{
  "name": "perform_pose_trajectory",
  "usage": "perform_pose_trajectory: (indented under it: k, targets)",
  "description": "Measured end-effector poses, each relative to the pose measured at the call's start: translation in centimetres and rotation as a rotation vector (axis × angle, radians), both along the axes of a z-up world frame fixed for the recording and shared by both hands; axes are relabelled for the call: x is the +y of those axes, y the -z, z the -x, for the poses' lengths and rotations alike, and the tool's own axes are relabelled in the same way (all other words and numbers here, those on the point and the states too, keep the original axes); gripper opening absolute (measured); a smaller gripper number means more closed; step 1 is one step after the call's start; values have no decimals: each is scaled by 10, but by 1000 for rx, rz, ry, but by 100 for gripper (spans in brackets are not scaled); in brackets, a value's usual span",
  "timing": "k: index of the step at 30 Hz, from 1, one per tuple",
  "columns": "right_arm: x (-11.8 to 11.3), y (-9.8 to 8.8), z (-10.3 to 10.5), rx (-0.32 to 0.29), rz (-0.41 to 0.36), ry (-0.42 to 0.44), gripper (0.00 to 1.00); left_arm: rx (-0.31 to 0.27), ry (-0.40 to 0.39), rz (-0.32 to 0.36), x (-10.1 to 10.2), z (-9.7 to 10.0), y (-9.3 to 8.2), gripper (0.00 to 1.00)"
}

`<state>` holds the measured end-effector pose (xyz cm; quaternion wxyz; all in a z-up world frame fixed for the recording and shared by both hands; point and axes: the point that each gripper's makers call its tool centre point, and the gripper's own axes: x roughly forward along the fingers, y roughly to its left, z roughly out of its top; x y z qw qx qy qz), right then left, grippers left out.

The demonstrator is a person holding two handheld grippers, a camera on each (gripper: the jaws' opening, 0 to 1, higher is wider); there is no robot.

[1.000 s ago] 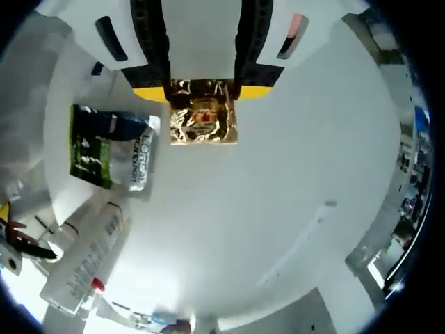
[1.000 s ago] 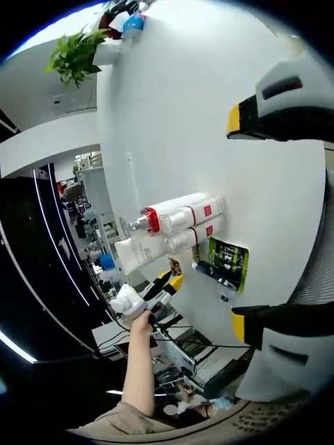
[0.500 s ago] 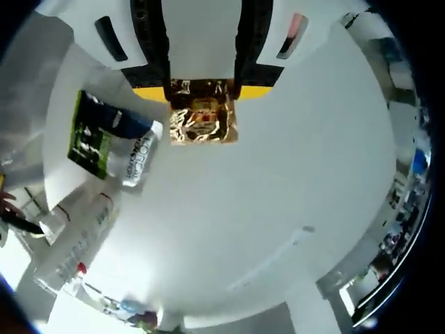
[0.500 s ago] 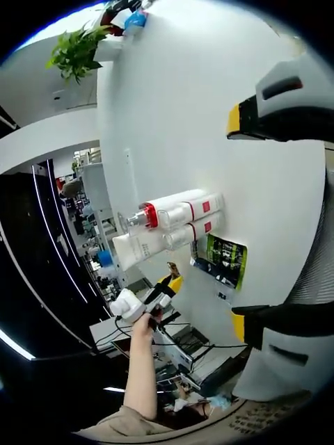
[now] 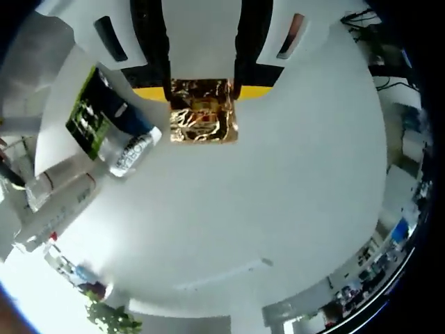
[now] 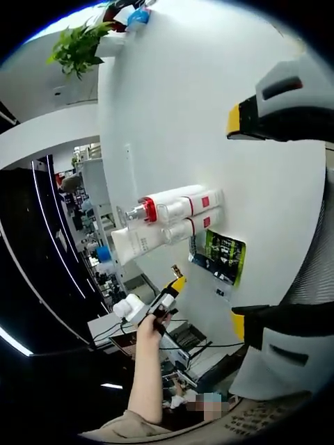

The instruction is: Arrange the skincare products in the storage area until every visible bottle or jar stands upright without overlapping.

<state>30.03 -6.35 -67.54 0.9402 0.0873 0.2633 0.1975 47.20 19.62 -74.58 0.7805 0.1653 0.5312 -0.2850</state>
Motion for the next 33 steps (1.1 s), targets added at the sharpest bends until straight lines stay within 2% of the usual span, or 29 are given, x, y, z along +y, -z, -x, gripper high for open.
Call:
perform_pose_trajectory:
  k: [5,8,14,18,21,24,26,29,33]
  targets:
    - [1,0,0,-4,0,-7,98,-2,-90,15,0,6,3,33]
    - [2,-1,0,-6,-1,-10,98,5,-159,49,-3,11,5,33]
    - [4,-1,1,-8,-1,-20,98,33,-376,172,-10,29,8,34]
    - [4,-2,1,-9,-1,-23,98,11,-465,186,-7,35,9,34]
    - [4,-1,1,-8,-3,-24,98,1,-569,243,-10,39,7,35]
    - [4,-2,1,-7,-4,-24,98,12,-618,256,-12,46,9,35]
    - [4,-2,1,-7,-5,-22,97,-5,-664,238,-8,49,11,35]
    - [3,-2,1,-7,-8,-19,97,-23,-701,204,-2,52,15,35]
    - [3,-2,1,-7,-9,-19,97,-36,-730,204,-4,52,16,35]
